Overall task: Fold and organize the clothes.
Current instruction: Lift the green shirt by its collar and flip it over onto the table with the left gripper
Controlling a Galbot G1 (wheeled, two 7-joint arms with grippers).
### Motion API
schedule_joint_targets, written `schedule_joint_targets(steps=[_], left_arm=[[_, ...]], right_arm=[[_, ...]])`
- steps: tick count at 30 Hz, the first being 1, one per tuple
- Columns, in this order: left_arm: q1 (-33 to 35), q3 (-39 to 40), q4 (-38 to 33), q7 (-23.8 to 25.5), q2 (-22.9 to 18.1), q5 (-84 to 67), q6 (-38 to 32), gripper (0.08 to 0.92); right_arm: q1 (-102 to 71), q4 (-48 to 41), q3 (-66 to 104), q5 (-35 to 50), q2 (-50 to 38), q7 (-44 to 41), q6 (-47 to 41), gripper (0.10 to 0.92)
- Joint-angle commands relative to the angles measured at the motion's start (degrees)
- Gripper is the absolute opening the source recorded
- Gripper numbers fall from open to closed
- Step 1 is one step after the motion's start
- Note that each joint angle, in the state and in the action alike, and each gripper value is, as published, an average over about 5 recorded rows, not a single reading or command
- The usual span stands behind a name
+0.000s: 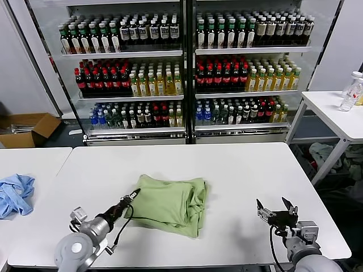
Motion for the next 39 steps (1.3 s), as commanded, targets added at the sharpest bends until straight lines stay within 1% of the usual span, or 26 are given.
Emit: schedule_joint_targets(steps=[1,4,6,8,10,11,13,16,19,22,24,29,31,33,36,39], left_arm=[[3.17,-21.77,-4.03,-0.43,9.16,-4.34,-0.86,0.087],[3.64,-28.92,-3.22,-0.42,15.27,-3.8,-0.4,0.087],[3.88,-31.66,-3.48,-0.75,17.91,-2.98,-0.09,0.087],[4.23,-31.56,-5.97,-1.53,19.15,-1.26,-0.07,0.087],[4.69,-28.14,-10.21,-2.81,18.74,3.12,-1.3,0.087],[4.85,-25.53,-12.13,-3.29,17.9,5.67,-2.21,0.087],[4.41,-17.24,-15.18,-5.02,14.48,12.2,-4.43,0.087],[1.74,-2.92,-16.73,-7.14,6.58,23.01,-6.25,0.087],[-1.38,8.0,-16.14,-8.64,-1.1,30.43,-6.56,0.087],[-4.7,16.13,-14.65,-10.37,-7.74,31.77,-5.93,0.087],[-7.13,20.36,-12.91,-11.41,-11.26,31.08,-5.53,0.087],[-12.49,27.29,-4.49,-13.0,-19.68,28.07,-5.75,0.087],[-14.49,28.73,-0.12,-12.95,-22.11,28.21,-6.2,0.087],[-16.04,29.8,3.73,-12.57,-23.32,29.51,-6.81,0.087],[-17.12,30.97,7.56,-10.33,-23.34,34.55,-7.2,0.087],[-16.36,31.74,6.86,-7.59,-21.97,40.77,-7.19,0.087]], right_arm=[[0.14,-0.03,0.02,0.38,0.19,-0.08,0.38,0.823],[0.83,-0.22,-0.98,0.27,0.79,-0.17,0.7,0.823],[0.98,-0.12,-1.39,0.25,0.83,-0.33,1.0,0.823],[1.01,0.29,-1.69,0.19,0.79,-0.48,1.31,0.823],[1.08,1.28,-2.21,-0.3,1.21,-0.49,1.4,0.823],[1.11,1.86,-2.51,-0.76,1.56,-0.44,1.27,0.823],[0.92,2.96,-3.06,-1.96,2.17,-0.43,1.17,0.823],[0.17,3.95,-3.19,-3.32,2.33,-0.59,1.38,0.823],[-0.29,4.83,-2.86,-3.92,2.34,-0.7,1.66,0.823],[-0.42,5.63,-2.51,-3.96,2.41,-0.75,1.74,0.823],[-0.39,5.84,-2.35,-3.98,2.44,-0.8,1.8,0.823],[-0.23,5.52,-2.06,-3.96,2.46,-1.02,2.27,0.823],[-0.21,5.4,-1.96,-3.89,2.45,-1.11,2.47,0.823],[-0.03,5.25,-1.93,-3.77,2.33,-1.18,2.59,0.823],[0.55,4.99,-2.09,-3.52,1.86,-1.32,2.55,0.823],[1.55,4.45,-2.76,-3.31,1.25,-1.42,2.4,0.823]])
